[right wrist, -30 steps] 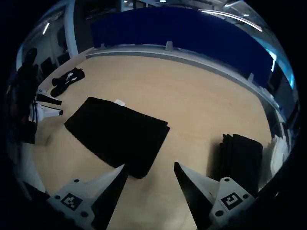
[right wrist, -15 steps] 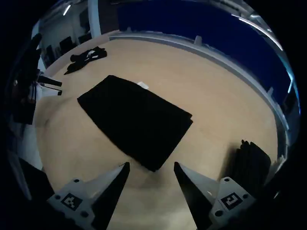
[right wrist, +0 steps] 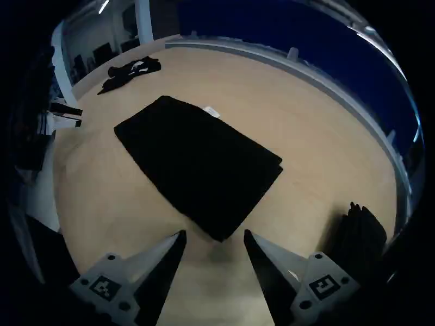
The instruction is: Fold towel
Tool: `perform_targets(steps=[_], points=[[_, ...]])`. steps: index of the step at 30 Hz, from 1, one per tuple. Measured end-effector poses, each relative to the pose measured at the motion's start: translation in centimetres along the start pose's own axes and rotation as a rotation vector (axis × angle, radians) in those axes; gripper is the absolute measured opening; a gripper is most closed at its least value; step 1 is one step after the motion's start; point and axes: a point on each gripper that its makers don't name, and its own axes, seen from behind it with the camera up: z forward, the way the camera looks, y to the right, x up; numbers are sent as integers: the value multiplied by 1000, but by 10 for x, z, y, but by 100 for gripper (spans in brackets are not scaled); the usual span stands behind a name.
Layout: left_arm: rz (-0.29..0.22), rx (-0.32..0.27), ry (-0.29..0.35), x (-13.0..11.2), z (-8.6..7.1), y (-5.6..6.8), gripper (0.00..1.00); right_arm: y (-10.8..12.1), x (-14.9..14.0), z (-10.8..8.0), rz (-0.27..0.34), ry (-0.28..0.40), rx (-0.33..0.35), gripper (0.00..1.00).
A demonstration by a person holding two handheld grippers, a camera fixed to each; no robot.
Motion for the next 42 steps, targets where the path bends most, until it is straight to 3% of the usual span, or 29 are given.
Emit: perform_targets(steps=[18, 32, 42], points=[[-30, 15, -9, -14, -13, -4, 84, 2, -7, 8, 20, -19, 20, 9], [-60, 22, 6, -11, -23, -10, 85, 2, 5, 6, 5, 5, 16, 6], [-79, 25, 2, -16, -38, -12, 85, -9, 60, -8, -68, 70, 21, 5]])
